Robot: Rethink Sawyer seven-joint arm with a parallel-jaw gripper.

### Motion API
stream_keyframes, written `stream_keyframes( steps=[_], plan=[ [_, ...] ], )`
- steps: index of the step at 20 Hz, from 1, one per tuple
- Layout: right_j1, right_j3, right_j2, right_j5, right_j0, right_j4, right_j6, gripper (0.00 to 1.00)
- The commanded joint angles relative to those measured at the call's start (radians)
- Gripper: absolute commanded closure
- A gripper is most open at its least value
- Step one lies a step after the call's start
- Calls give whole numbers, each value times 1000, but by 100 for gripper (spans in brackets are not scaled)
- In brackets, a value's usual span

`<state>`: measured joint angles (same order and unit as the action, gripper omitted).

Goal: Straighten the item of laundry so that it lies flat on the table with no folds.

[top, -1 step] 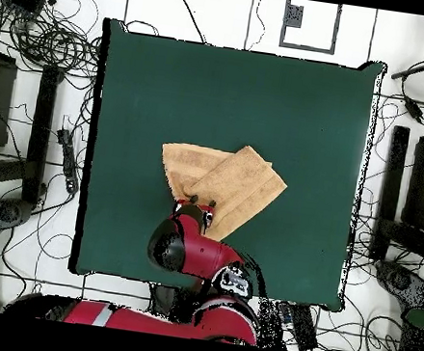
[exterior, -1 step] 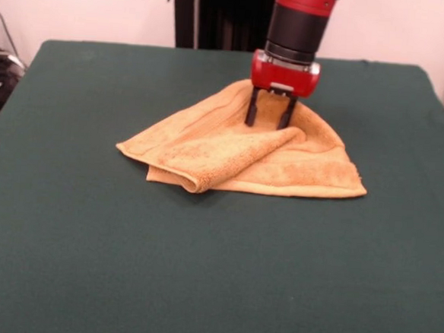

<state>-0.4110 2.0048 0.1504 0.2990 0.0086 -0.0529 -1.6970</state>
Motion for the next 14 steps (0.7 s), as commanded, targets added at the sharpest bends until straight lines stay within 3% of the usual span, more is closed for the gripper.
stream_keyframes(
  steps=[1, 8, 14],
  plan=[
    [135, 32, -110, -101, 68, -48, -207, 0],
    [148, 67, -126, -53, 145, -91, -255, 0],
    [171, 85, -131, 0, 159, -114, -290, 0]
  ],
)
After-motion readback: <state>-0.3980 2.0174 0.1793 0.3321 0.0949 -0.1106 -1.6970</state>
